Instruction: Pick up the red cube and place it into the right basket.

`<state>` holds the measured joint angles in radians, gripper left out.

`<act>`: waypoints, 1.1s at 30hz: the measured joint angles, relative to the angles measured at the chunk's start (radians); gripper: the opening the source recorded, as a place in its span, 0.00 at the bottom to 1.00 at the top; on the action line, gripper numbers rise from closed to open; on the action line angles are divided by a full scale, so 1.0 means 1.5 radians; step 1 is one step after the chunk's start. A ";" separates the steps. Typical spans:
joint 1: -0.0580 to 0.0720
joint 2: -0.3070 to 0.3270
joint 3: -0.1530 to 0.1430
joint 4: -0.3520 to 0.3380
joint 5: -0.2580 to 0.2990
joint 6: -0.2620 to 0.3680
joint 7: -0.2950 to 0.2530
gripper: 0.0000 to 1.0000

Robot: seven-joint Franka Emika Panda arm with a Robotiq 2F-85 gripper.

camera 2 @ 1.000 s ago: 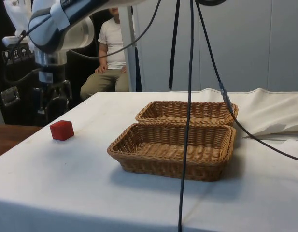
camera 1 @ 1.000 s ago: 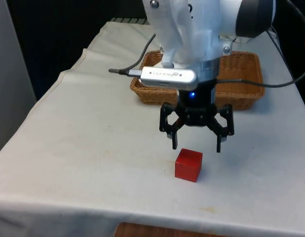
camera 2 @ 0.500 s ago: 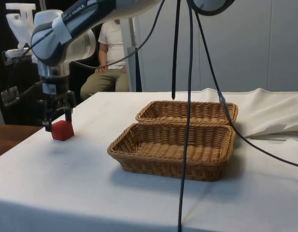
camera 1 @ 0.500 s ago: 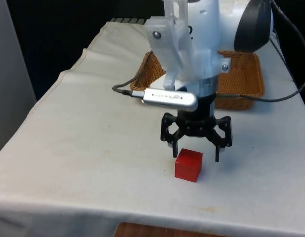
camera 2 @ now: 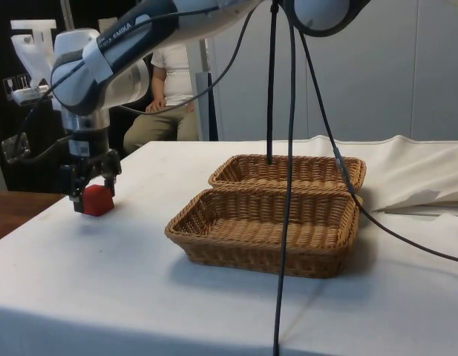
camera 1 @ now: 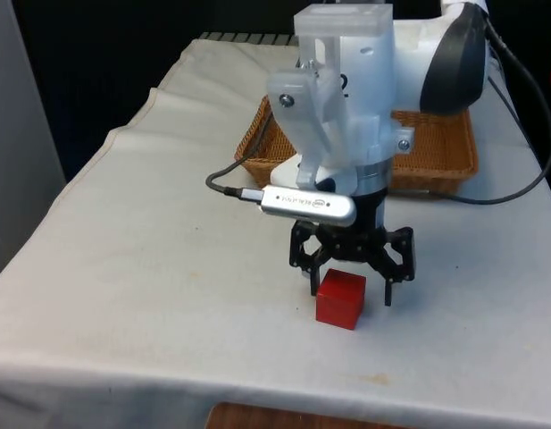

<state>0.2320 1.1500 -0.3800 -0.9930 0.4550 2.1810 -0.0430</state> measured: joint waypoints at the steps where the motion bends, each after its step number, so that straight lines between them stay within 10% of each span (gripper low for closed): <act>1: 0.000 0.001 -0.001 0.001 0.000 0.000 0.001 1.00; 19: -0.003 0.004 -0.010 0.011 0.001 0.000 0.023 0.98; 23: -0.003 0.004 -0.010 0.010 0.001 0.000 0.025 0.71; 28: -0.003 0.004 -0.011 0.010 0.001 -0.001 0.027 0.04; 33: -0.003 0.004 -0.011 0.010 0.001 -0.001 0.027 0.03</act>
<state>0.2280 1.1560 -0.3970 -0.9780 0.4560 2.1800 -0.0020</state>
